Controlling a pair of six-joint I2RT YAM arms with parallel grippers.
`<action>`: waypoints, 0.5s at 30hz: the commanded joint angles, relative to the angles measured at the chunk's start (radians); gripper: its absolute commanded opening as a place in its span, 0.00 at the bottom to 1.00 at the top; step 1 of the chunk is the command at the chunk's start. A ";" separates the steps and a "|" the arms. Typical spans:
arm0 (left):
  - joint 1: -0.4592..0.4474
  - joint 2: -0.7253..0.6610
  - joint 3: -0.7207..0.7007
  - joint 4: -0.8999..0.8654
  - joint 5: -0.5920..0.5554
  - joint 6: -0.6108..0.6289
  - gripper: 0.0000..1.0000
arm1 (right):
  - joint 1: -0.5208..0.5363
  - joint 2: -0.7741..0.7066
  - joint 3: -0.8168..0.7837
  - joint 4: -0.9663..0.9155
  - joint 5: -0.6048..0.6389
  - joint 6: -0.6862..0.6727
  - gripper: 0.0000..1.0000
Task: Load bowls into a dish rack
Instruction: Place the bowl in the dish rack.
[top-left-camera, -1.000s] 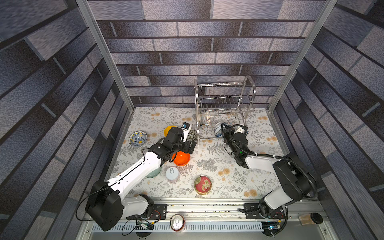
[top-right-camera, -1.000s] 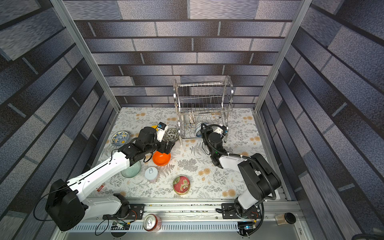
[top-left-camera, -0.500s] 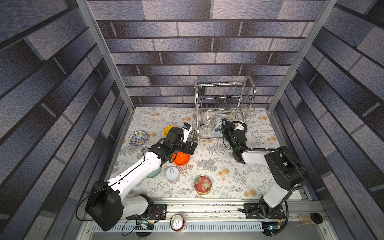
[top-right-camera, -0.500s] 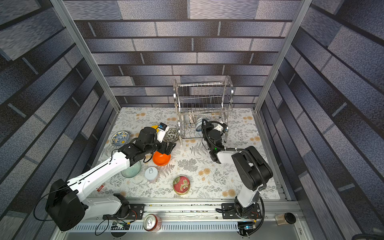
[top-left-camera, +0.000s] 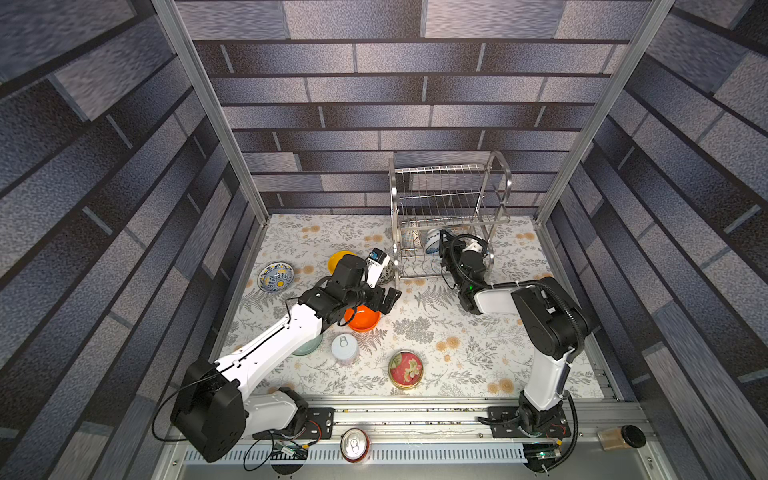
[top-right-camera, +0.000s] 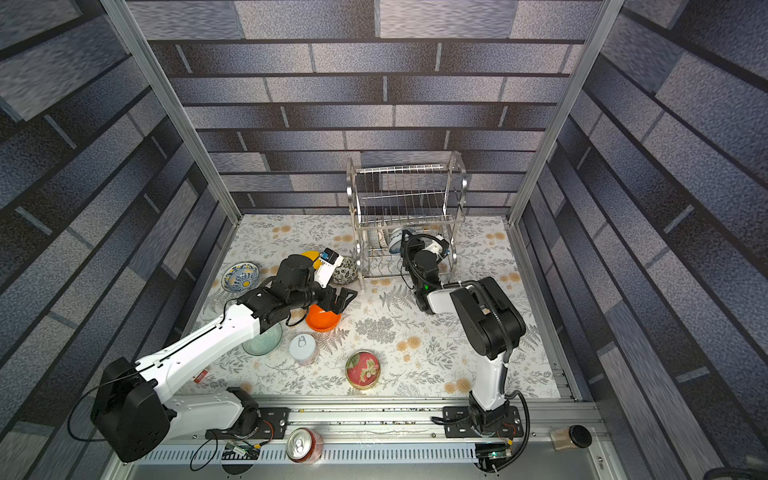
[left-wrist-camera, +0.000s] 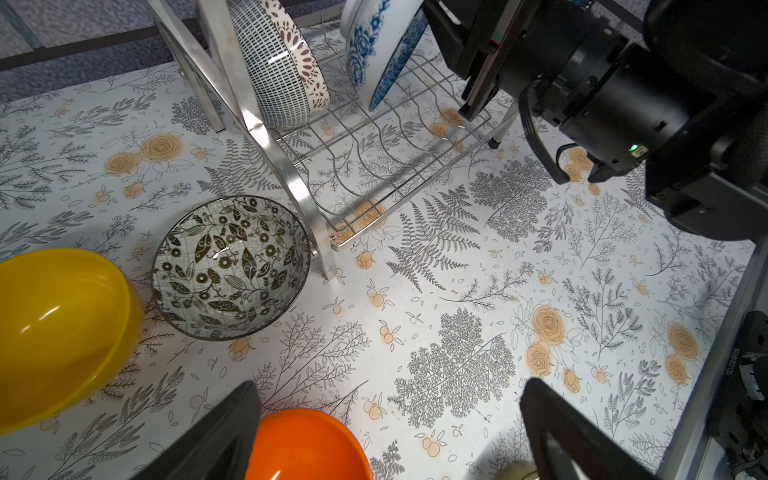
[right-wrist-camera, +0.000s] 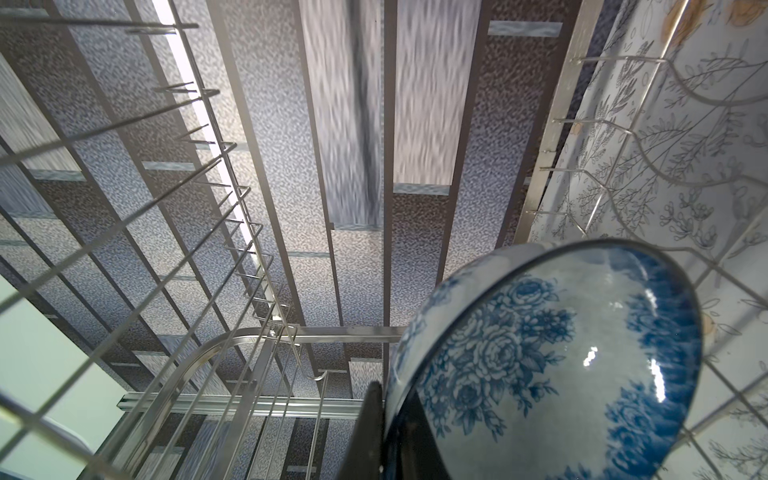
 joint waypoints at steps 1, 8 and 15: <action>0.008 -0.007 -0.008 0.008 0.034 0.026 1.00 | -0.018 0.026 0.054 0.112 -0.016 0.009 0.09; 0.018 -0.001 -0.008 0.007 0.052 0.031 1.00 | -0.045 0.086 0.117 0.127 -0.048 0.011 0.09; 0.034 0.012 -0.004 0.009 0.072 0.030 1.00 | -0.066 0.120 0.167 0.123 -0.088 0.009 0.09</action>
